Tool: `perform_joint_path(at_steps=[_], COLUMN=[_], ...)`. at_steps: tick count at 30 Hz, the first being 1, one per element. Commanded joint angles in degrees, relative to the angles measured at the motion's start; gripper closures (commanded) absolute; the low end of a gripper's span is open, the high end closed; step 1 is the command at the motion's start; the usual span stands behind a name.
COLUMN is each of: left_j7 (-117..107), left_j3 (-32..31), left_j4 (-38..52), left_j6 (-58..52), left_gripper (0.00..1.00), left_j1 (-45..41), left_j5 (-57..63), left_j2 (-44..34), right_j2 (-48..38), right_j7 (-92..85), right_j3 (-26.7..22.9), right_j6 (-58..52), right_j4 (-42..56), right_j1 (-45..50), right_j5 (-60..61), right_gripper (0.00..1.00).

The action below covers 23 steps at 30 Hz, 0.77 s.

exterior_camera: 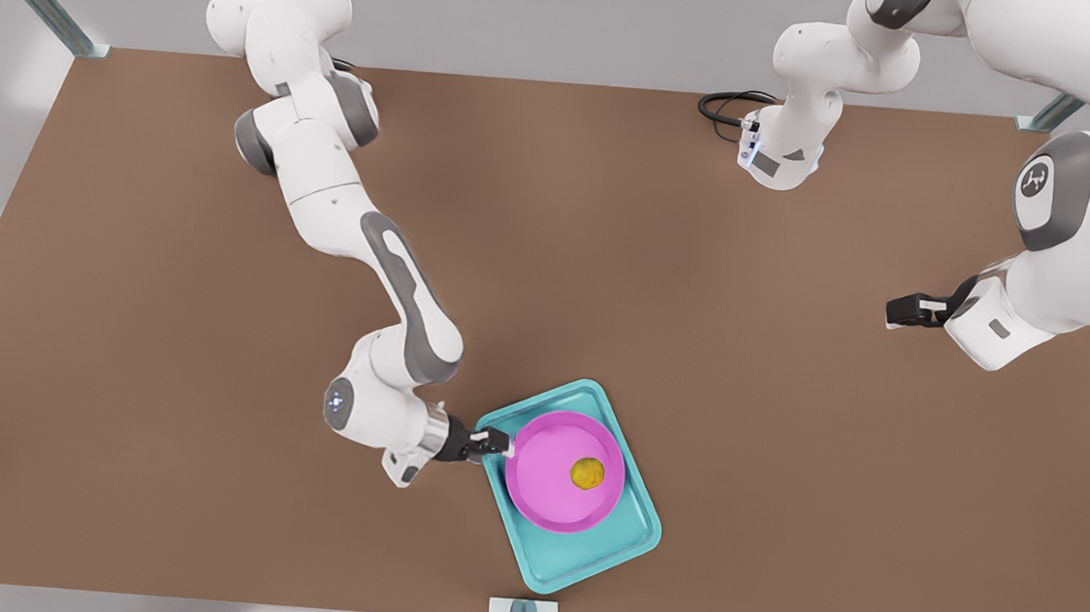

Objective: Place the orange on the plate with the left arm and the plate on the tray with the right arm

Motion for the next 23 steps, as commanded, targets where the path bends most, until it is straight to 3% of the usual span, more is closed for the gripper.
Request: perform_joint_path(at_steps=[1, 2, 4, 5, 6, 7, 8, 10, 15, 23], left_j7=[0.06, 0.06, 0.06, 0.06, 0.06, 0.06, 0.06, -0.03, -0.2, -0.2], left_j3=[0.0, 0.0, 0.0, 0.0, 0.0, 0.0, 0.0, 0.0, 0.0, 0.0], left_j4=[0.02, 0.02, 0.02, 0.02, 0.02, 0.02, 0.02, 0.02, 0.02, 0.02], left_j6=[-0.05, -0.05, -0.05, -0.05, -0.05, -0.13, -0.13, -0.13, -0.57, -1.01], left_gripper=[0.0, 0.0, 0.0, 0.0, 0.0, 0.0, 0.0, 0.0, 0.0, 0.0], left_j1=[0.0, 0.0, 0.0, 0.0, 0.0, 0.0, 0.0, 0.0, 0.0, 0.0], left_j5=[0.03, 0.03, 0.03, 0.03, 0.03, 0.03, 0.03, 0.03, 0.03, 0.03], left_j2=[0.02, 0.02, 0.02, 0.02, 0.02, 0.11, 0.11, 0.02, 0.37, 0.46], right_j2=[-4.54, -8.58, -16.05, -18.69, -23.61, -27.29, -32.39, -46.72, -58.68, -58.68], right_j7=[3.77, 3.34, -0.09, -1.06, -3.96, -3.87, -3.87, -3.17, -3.17, -3.43], right_j3=[-3.57, -6.56, -7.71, -7.88, -6.92, -7.0, -7.18, -7.0, -6.04, -6.04], right_j6=[-27.36, -40.03, -50.58, -54.36, -58.5, -58.85, -59.37, -57.8, -52.97, -53.23], right_j4=[0.73, 1.08, 0.99, 0.9, 0.73, 0.64, -0.41, -15.61, -31.17, -32.06], right_j1=[-1.32, -3.52, -3.52, -3.43, -0.89, -0.62, -1.41, -4.04, -7.56, -8.7], right_j5=[-0.39, -3.63, -17.78, -24.36, -39.57, -41.78, -41.87, -41.61, -41.61, -41.17], right_gripper=[0.0, 0.0, 0.0, 0.0, 0.0, 0.0, 0.0, 0.0, 0.0, 0.0])
